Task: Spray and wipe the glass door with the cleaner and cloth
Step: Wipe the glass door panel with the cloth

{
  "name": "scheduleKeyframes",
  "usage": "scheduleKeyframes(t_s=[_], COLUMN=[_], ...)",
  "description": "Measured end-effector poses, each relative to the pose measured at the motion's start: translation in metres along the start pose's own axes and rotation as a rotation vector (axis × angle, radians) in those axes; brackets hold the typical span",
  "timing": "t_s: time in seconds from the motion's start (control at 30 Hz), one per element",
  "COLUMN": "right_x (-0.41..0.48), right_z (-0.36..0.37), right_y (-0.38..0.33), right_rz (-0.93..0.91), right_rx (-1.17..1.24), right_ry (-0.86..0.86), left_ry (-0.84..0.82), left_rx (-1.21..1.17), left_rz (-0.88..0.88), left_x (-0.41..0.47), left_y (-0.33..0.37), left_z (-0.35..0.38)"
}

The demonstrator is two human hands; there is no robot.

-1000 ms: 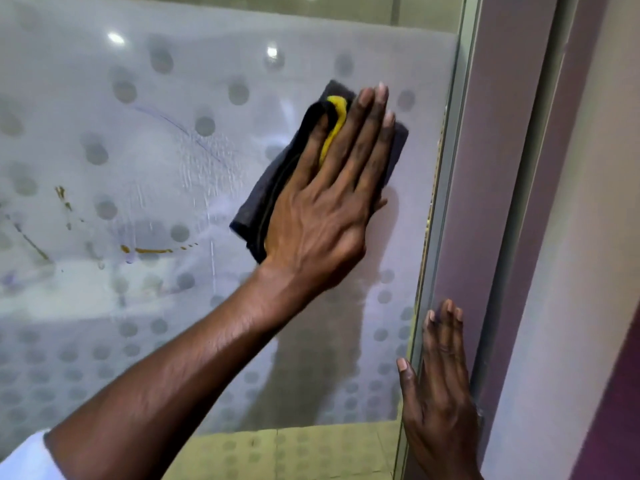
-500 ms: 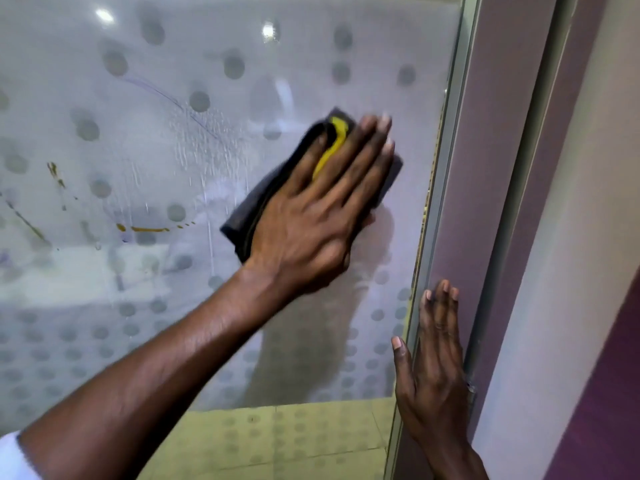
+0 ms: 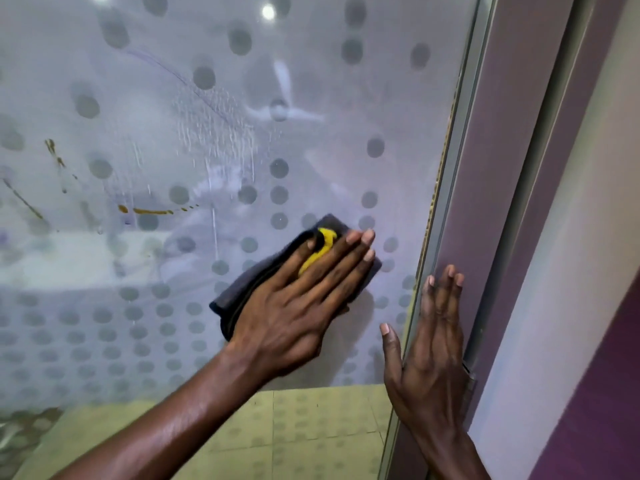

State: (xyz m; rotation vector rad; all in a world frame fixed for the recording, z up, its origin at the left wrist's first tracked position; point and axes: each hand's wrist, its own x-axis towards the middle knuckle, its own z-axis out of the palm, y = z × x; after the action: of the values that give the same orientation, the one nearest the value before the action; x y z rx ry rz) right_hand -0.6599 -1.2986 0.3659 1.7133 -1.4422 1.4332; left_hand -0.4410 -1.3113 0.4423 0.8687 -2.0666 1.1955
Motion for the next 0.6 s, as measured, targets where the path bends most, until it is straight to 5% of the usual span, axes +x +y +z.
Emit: scheduleKeyframes(t_s=[0.3,0.47,0.6], right_x=[0.03,0.03,0.03], right_z=[0.012,0.015,0.018], right_y=[-0.037,-0.034,-0.047], right_rz=[-0.078,-0.091,-0.1], right_rx=[0.071,0.073,0.079], right_ry=[-0.017,0.0,0.027], left_ry=[0.247,0.202,0.047], left_rx=[0.15,0.096,0.058], left_rz=[-0.193,-0.291,-0.197], left_x=[0.092,0.017,-0.06], left_y=[-0.111,-0.066,-0.013], left_z=[-0.053,-0.023,0.006])
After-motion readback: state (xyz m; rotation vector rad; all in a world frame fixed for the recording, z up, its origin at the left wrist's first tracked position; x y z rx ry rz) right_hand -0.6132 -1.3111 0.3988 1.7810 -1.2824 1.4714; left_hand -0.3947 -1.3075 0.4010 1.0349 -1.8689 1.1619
